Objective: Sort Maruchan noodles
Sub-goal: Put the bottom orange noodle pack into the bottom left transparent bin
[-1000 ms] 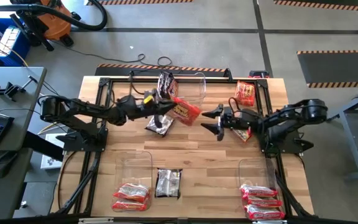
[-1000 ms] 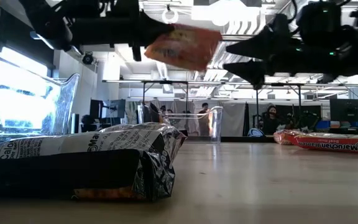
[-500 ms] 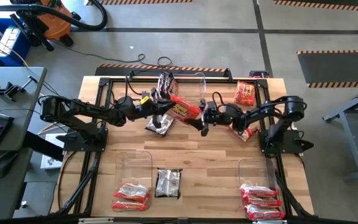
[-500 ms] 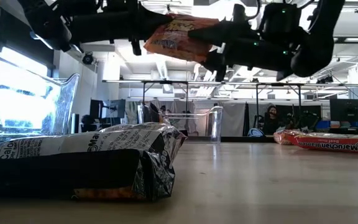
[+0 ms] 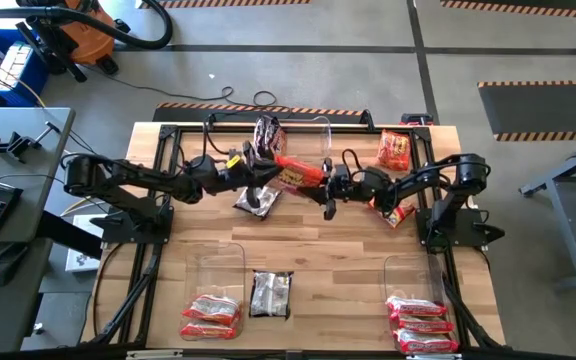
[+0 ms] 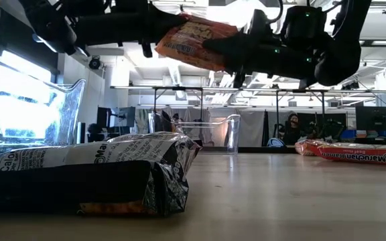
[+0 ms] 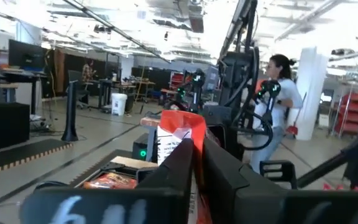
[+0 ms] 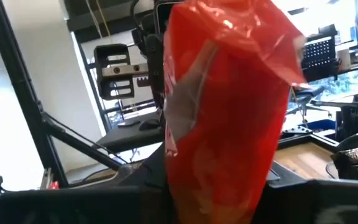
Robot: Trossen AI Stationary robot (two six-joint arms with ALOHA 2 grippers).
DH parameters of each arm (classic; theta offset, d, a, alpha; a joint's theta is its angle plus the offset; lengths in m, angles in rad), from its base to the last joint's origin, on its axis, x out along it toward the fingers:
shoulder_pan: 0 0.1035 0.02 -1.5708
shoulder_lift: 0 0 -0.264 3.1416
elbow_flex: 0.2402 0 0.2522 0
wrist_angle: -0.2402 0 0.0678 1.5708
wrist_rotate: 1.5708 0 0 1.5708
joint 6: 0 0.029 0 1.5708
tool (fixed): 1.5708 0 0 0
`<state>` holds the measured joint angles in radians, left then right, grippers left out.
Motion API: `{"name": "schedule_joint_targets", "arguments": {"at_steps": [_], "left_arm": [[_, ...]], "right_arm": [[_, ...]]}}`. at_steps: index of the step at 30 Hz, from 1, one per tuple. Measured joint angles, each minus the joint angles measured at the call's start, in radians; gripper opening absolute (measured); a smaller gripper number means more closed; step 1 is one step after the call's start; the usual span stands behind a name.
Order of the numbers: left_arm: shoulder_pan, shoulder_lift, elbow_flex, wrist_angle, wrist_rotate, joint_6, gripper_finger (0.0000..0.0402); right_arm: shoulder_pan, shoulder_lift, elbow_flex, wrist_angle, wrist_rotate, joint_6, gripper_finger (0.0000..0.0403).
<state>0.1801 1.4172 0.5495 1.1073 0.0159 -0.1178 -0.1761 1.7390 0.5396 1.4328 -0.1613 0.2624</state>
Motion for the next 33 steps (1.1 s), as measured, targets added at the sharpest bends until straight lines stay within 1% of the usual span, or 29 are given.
{"name": "schedule_joint_targets", "arguments": {"at_steps": [2,4,7,11,15,18,20,24,26,29,33], "left_arm": [[-0.004,-0.025,0.001,-0.05,0.003,0.007,0.0039],[-0.004,-0.07,0.005,-0.16,0.0,0.008,0.0055],[-0.004,-0.168,0.032,-0.454,-0.033,0.009,0.008],[-0.02,-0.283,0.116,-0.859,-0.071,0.032,0.0112],[-0.068,-0.309,0.207,-1.134,-0.073,0.035,0.0139],[-0.119,-0.283,0.276,-1.255,-0.074,0.078,0.0156],[-0.15,-0.247,0.317,-1.295,-0.082,0.086,0.0168],[-0.191,-0.165,0.426,-1.369,-0.091,0.086,0.019],[-0.203,-0.117,0.487,-1.458,-0.095,0.075,0.0202],[-0.212,-0.04,0.585,-1.583,-0.095,0.06,0.022],[-0.224,0.052,0.686,-1.681,-0.103,0.073,0.0238]], "right_arm": [[-0.001,0.0,0.0,-0.006,-0.014,-0.002,0.0087],[0.0,-0.003,0.0,-0.036,-0.016,-0.021,0.0087],[0.0,-0.029,0.001,-0.149,-0.016,-0.061,0.0087],[0.003,-0.104,0.002,-0.364,-0.016,-0.131,0.0092],[0.028,-0.177,0.032,-0.625,-0.017,-0.222,0.0089],[0.066,-0.187,0.094,-0.779,-0.007,-0.275,0.0089],[0.094,-0.185,0.141,-0.882,0.007,-0.31,0.0089],[0.149,-0.173,0.214,-1.01,0.101,-0.365,0.009],[0.169,-0.174,0.231,-1.044,0.128,-0.374,0.009],[0.189,-0.173,0.243,-1.048,0.142,-0.377,0.009],[0.199,-0.174,0.246,-1.05,0.15,-0.384,0.009]]}}
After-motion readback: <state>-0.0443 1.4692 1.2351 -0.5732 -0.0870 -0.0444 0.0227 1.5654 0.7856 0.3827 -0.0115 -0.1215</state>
